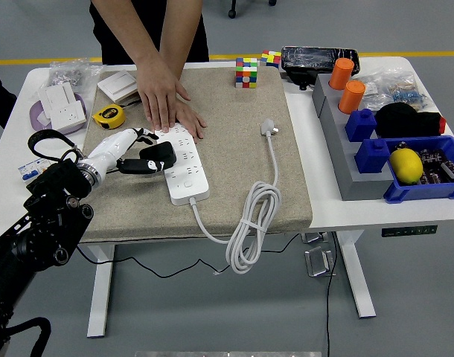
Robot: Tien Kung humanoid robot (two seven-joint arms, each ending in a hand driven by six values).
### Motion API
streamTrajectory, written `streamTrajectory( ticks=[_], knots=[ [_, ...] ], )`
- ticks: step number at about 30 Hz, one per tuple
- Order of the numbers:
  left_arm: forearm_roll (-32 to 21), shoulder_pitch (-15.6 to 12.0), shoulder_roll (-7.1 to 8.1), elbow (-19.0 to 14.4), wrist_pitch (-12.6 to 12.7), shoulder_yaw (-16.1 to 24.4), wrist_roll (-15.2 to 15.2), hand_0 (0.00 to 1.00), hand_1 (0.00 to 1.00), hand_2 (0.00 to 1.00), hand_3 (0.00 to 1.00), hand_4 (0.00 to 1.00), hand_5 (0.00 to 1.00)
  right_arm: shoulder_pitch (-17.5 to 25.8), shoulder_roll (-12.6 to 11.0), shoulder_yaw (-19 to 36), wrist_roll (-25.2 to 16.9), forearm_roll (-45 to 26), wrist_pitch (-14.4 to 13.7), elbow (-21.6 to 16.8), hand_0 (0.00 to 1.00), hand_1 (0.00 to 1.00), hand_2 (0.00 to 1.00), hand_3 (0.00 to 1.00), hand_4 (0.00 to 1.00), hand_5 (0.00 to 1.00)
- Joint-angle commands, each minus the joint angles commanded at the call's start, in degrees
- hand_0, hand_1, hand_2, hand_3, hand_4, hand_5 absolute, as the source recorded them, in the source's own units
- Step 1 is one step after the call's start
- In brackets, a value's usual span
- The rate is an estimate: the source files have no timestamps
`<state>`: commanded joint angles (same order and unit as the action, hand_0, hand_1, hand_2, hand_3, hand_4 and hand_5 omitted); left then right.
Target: Pick up the plug,place it near the board,insert it into the board,press the button
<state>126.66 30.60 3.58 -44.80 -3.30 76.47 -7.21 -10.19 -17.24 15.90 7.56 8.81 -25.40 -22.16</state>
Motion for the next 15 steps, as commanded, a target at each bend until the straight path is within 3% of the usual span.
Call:
streamTrajectory(
  ticks=[12, 13, 15],
  knots=[
    [3.3, 0.4, -0.29, 0.8, 1.8, 0.0, -0.6, 0.777, 0.773, 0.685, 0.700, 0.998, 0.583, 0.0, 0.0, 0.0, -0.1, -0.2, 0.0, 0.0, 0.834, 0.758, 0.746, 0.777, 0.998, 0.998],
    [3.3, 0.4, -0.31, 0.8, 2.0, 0.0, -0.6, 0.763, 0.758, 0.630, 0.581, 0.981, 0.483, 0.0, 0.0, 0.0, -0.1, -0.2, 0.0, 0.0, 0.833, 0.757, 0.746, 0.776, 0.998, 0.998],
    [3.3, 0.4, -0.33, 0.9, 2.4, 0.0, -0.7, 0.763, 0.758, 0.630, 0.581, 0.981, 0.483, 0.0, 0.0, 0.0, -0.1, -0.2, 0.0, 0.0, 0.833, 0.757, 0.746, 0.776, 0.998, 0.998]
  ],
)
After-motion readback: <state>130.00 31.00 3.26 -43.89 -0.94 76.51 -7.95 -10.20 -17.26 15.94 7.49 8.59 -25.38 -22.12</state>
